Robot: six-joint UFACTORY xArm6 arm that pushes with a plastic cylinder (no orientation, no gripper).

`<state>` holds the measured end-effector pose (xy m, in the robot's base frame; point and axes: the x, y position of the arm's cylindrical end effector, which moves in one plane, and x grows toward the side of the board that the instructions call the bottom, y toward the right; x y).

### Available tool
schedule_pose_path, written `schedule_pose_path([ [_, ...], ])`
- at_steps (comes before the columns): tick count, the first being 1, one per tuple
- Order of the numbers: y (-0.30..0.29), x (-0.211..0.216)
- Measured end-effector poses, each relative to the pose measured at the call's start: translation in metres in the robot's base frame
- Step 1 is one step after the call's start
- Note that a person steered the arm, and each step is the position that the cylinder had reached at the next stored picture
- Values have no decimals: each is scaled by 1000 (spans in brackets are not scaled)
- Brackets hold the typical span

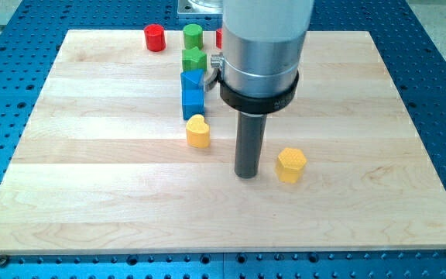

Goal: Place the hexagon towards the bottom right corner of the board

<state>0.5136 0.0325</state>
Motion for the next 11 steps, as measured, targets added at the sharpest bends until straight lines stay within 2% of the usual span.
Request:
schedule_pose_path([
  [1, 33, -2],
  [3, 128, 59],
  [4, 104, 61],
  [5, 69, 46],
  [7, 111, 11],
  [8, 128, 6],
  [9, 153, 25],
  [10, 140, 28],
  [11, 31, 28],
])
